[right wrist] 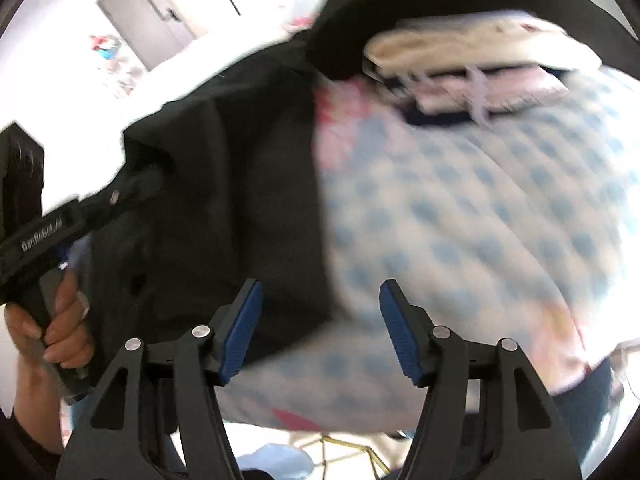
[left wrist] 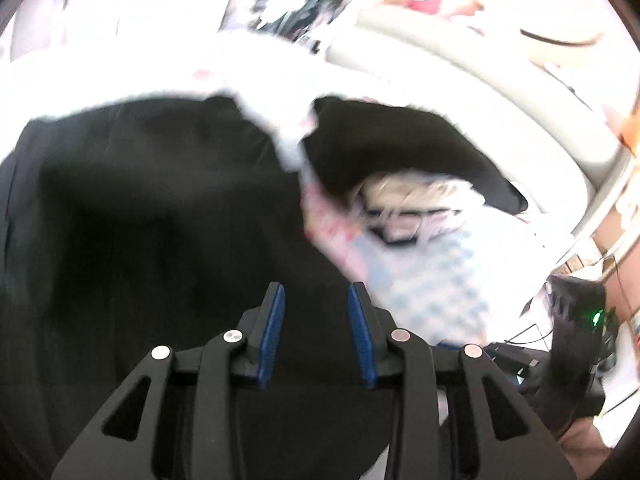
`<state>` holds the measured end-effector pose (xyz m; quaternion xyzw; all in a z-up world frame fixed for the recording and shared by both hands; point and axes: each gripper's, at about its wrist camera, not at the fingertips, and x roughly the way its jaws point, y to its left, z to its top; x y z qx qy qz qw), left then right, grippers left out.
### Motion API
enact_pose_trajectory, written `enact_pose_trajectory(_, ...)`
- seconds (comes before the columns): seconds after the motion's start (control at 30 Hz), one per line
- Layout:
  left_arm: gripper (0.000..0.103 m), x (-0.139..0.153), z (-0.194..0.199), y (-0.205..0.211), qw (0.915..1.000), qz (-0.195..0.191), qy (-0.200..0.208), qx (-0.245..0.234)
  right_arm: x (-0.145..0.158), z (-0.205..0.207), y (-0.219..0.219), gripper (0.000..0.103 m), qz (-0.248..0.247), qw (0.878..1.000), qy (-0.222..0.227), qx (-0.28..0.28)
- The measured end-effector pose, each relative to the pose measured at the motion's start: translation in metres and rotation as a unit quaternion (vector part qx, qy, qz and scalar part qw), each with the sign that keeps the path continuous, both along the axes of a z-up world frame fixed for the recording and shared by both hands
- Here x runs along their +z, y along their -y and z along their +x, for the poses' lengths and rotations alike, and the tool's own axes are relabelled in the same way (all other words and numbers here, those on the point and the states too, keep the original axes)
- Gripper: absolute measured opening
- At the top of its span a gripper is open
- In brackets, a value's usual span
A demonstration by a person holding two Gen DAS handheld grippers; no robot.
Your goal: Fold clothes
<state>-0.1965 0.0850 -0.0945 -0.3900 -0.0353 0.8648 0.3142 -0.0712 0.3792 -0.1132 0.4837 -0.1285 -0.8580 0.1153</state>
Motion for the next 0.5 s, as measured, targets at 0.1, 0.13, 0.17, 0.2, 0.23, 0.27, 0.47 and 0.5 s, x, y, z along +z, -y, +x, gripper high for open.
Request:
enact_pose_trajectory(0.1, 0.037, -0.007, -0.022, -0.039, 0.9984, -0.053, -0.016, -0.009, -0.014, -0.033, 0.013, 0.063, 0.01, 1.0, 0.006, 0.005)
enact_pose_trajectory(0.13, 0.037, -0.015, -0.026, -0.043, 0.9972, -0.073, -0.006, -0.012, -0.021, -0.039, 0.014, 0.063, 0.018, 1.0, 0.023, 0.0)
enact_pose_trajectory(0.17, 0.037, -0.024, -0.031, -0.047, 0.9955, -0.093, 0.004, -0.015, -0.029, -0.044, 0.015, 0.062, 0.028, 0.999, 0.04, -0.006)
enact_pose_trajectory(0.2, 0.037, -0.034, -0.033, -0.048, 0.9928, -0.117, 0.016, -0.014, -0.037, -0.044, 0.014, 0.06, 0.031, 0.998, 0.051, -0.01)
enact_pose_trajectory(0.23, 0.037, -0.046, -0.032, -0.045, 0.9895, -0.141, 0.031, -0.009, -0.044, -0.041, 0.008, 0.059, 0.028, 0.998, 0.054, -0.014)
enact_pose_trajectory(0.27, 0.037, -0.06, -0.031, -0.041, 0.9855, -0.163, 0.046, -0.002, -0.048, -0.036, 0.003, 0.058, 0.026, 0.998, 0.051, -0.013)
enact_pose_trajectory(0.47, 0.036, -0.091, 0.011, 0.008, 0.979, -0.182, 0.092, 0.007, -0.04, -0.019, -0.013, 0.056, 0.027, 0.999, 0.044, -0.008)
enact_pose_trajectory(0.5, 0.037, -0.088, 0.02, 0.014, 0.9788, -0.185, 0.088, 0.001, -0.038, -0.019, -0.015, 0.056, 0.026, 0.999, 0.045, -0.008)
